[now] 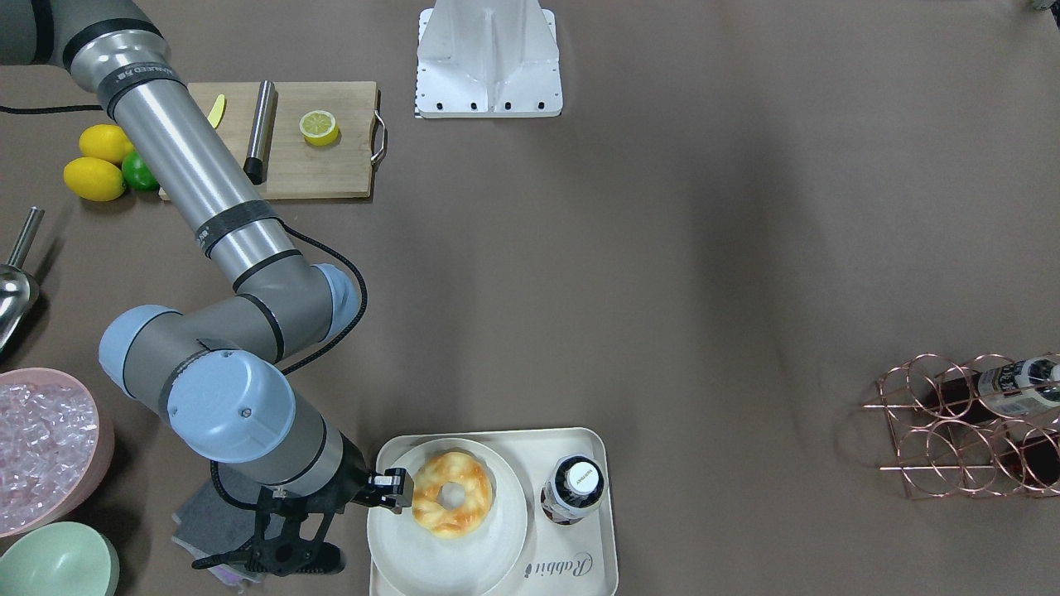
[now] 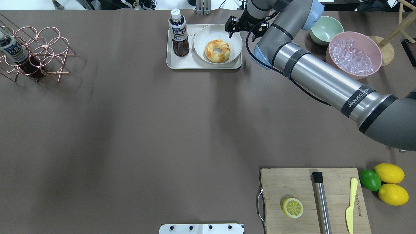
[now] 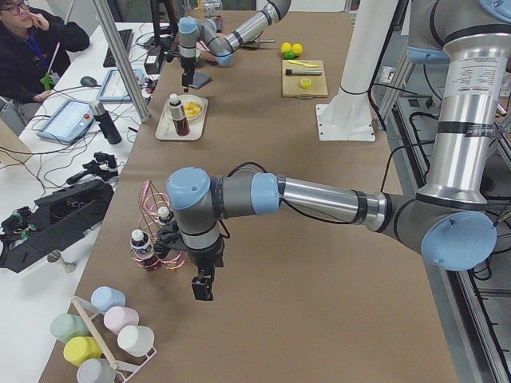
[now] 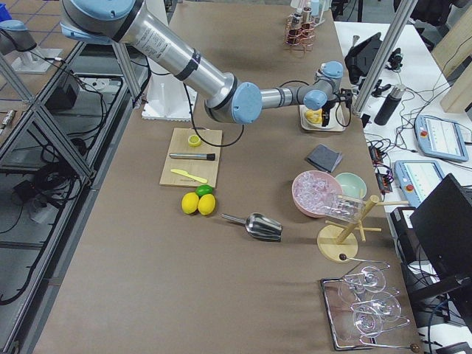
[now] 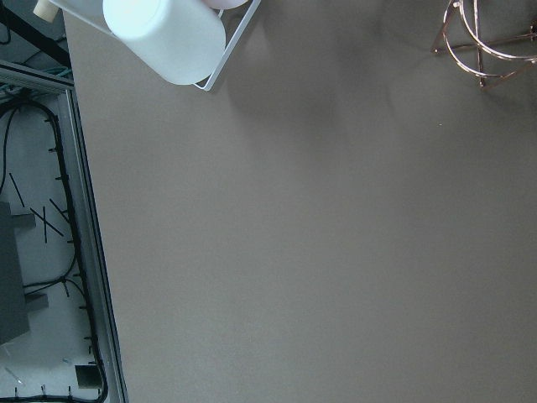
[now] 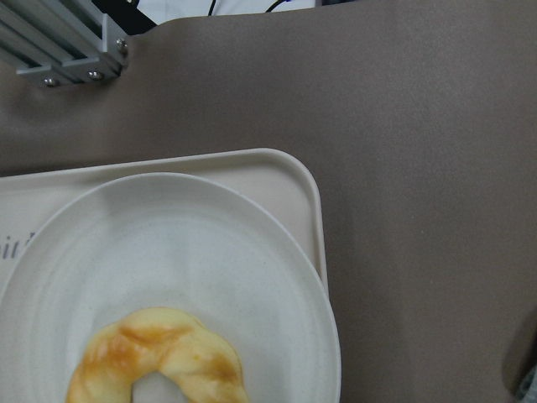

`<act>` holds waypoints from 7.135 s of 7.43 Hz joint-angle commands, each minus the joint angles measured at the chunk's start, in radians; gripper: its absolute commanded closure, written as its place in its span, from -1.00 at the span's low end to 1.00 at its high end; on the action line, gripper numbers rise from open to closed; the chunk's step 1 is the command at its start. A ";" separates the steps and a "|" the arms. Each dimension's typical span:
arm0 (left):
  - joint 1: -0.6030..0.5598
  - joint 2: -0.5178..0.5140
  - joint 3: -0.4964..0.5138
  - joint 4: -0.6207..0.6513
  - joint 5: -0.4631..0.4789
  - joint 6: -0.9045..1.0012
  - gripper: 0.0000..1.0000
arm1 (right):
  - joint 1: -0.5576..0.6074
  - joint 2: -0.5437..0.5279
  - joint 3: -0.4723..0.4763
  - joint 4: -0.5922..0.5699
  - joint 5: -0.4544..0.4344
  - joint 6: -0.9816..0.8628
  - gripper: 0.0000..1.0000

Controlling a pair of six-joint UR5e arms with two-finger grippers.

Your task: Place donut on tray

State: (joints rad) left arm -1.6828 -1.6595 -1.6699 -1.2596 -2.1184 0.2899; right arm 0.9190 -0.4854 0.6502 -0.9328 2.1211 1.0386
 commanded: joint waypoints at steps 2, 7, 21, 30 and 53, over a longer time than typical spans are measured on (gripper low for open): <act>-0.003 -0.011 -0.004 0.031 0.000 0.002 -0.96 | 0.043 -0.115 0.189 -0.020 0.095 0.032 -0.99; -0.009 -0.013 -0.008 0.031 0.006 0.002 -0.96 | 0.169 -0.471 0.748 -0.310 0.326 0.000 -0.99; -0.009 0.004 -0.056 0.071 0.008 0.002 -0.96 | 0.564 -0.973 1.033 -0.956 0.066 -1.161 -0.99; -0.005 0.079 -0.063 0.060 0.012 0.014 -0.96 | 0.610 -1.026 0.968 -0.925 0.123 -1.172 -1.00; 0.100 0.055 0.029 -0.104 -0.130 -0.110 -0.96 | 0.609 -1.001 0.927 -0.920 0.126 -1.158 -1.00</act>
